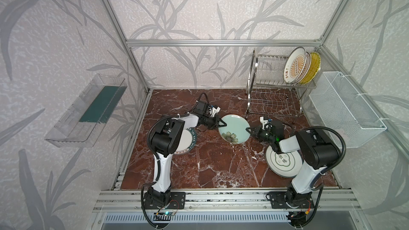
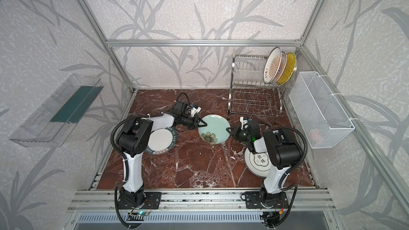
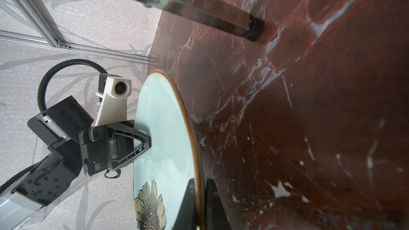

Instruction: Load the plates into the dish rack

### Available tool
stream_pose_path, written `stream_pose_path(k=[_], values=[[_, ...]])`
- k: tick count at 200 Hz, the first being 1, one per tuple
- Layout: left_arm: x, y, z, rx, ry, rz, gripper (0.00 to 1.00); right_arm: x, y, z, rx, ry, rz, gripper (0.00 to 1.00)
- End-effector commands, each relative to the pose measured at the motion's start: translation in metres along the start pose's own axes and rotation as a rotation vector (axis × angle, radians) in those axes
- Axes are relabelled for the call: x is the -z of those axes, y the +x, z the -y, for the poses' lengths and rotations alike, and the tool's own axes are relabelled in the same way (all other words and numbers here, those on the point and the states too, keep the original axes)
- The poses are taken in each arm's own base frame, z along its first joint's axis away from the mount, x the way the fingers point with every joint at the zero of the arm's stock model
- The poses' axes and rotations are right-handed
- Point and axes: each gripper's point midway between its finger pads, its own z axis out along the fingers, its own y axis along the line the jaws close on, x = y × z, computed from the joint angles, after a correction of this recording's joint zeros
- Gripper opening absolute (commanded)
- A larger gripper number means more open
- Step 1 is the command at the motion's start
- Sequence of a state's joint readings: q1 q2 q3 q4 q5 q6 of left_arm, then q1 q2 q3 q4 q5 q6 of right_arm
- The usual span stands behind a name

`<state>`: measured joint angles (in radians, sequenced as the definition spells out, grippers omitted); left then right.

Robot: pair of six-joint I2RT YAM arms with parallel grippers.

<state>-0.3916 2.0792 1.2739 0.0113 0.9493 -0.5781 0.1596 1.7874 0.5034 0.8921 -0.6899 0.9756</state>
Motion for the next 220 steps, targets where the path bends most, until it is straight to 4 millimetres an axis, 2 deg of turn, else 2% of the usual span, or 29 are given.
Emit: stream_pose_path(k=[1,30,55,59,71,119,220], values=[[0.001,0.000,0.013,-0.011,0.015,0.014,0.00,0.006,-0.013,-0.057,0.165,-0.164,0.027,0.01],[0.005,-0.004,0.026,-0.019,0.065,0.033,0.00,0.007,-0.012,-0.057,0.166,-0.162,0.028,0.15],[0.008,-0.008,0.039,-0.030,0.124,0.055,0.00,0.007,-0.011,-0.056,0.160,-0.161,0.027,0.23],[0.008,-0.008,0.041,-0.030,0.132,0.056,0.00,0.011,-0.014,-0.065,0.179,-0.178,0.039,0.24],[0.009,-0.010,0.045,-0.031,0.156,0.065,0.00,0.012,-0.014,-0.066,0.180,-0.180,0.041,0.27],[0.013,-0.013,0.062,-0.043,0.250,0.088,0.00,0.014,-0.013,-0.069,0.183,-0.179,0.041,0.33],[0.024,-0.016,0.077,-0.082,0.266,0.127,0.00,0.015,-0.011,-0.061,0.182,-0.128,0.037,0.40]])
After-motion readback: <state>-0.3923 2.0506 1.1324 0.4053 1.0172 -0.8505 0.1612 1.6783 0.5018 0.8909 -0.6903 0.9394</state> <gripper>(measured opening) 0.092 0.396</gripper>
